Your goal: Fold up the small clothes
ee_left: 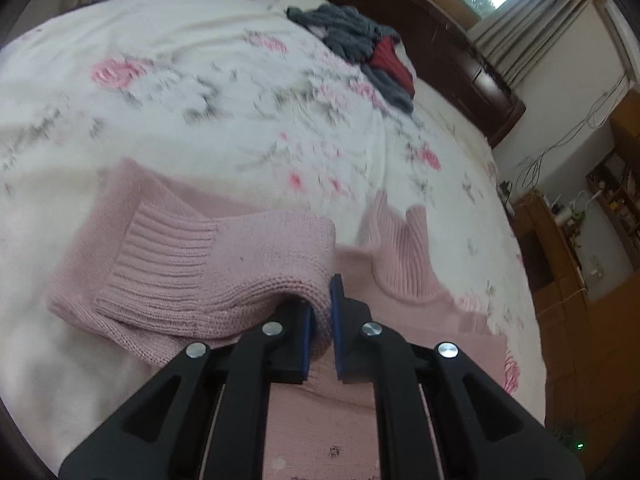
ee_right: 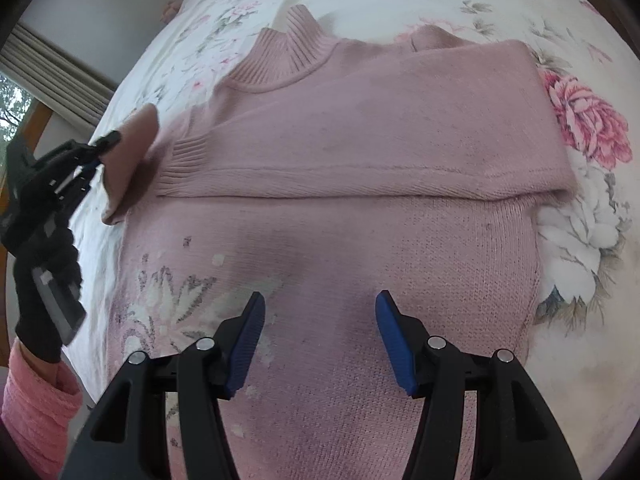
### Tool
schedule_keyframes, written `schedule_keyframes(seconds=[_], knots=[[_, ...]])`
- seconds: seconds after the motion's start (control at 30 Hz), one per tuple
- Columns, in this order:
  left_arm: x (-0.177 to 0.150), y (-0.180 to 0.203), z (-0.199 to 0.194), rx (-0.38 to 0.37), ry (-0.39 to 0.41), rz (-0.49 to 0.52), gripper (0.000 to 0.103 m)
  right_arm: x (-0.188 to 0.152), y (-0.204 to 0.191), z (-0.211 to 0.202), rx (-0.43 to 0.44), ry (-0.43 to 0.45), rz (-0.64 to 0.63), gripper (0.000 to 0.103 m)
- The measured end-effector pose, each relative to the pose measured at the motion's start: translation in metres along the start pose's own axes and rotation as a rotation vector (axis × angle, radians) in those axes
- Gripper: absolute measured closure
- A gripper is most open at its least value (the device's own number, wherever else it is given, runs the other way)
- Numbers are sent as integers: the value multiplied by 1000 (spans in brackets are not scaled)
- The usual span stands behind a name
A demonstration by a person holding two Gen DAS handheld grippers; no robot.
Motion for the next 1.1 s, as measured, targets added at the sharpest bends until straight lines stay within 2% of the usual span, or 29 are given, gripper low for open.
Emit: schedule_keyframes(seconds=[0.27, 0.4, 0.47, 0.53, 0.57, 0.63, 0.67, 0.73, 0.8, 0.97, 1.03, 1.1], knots=[[-44, -11, 40, 15, -111, -26, 95, -4, 7, 10, 2, -18, 19, 45], [-58, -15, 51, 6, -151, -21, 91, -4, 8, 15, -6, -26, 24, 45], [-61, -14, 49, -2, -158, 6, 90, -4, 7, 17, -11, -29, 26, 45], [-64, -13, 41, -39, -180, 12, 84, -4, 8, 19, -16, -34, 26, 45], [-66, -13, 33, -67, -199, 6, 78, -4, 7, 20, -18, -35, 24, 45], [-68, -15, 9, -128, -216, 5, 77, -3, 5, 19, -21, -38, 18, 45], [-66, -17, -2, -126, -197, 23, 77, -1, 4, 18, -22, -38, 15, 45], [-48, -32, -29, -55, -121, 79, 74, 1, 1, 17, -20, -35, 11, 44], [-32, -47, -37, -9, -93, 89, 70, 4, -6, 16, 0, -37, 15, 44], [-18, -96, -2, 108, -190, 58, 73, 13, -43, 21, 30, -46, -26, 44], [-26, -107, 17, 93, -235, 50, 73, 18, -59, 24, 33, -54, -50, 44], [-26, -110, 22, 78, -222, 45, 73, 25, -76, 29, 37, -63, -72, 44]])
Point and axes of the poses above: each gripper's, at about its wrist camera, not at the fingertips, and z roughly the way its jaws point, y to its right, x to its top, the point moved 5 cm from there along z, roughly the way its jaws point, and after that the axes turned 12 degrees about z, right-handed, at the moved point
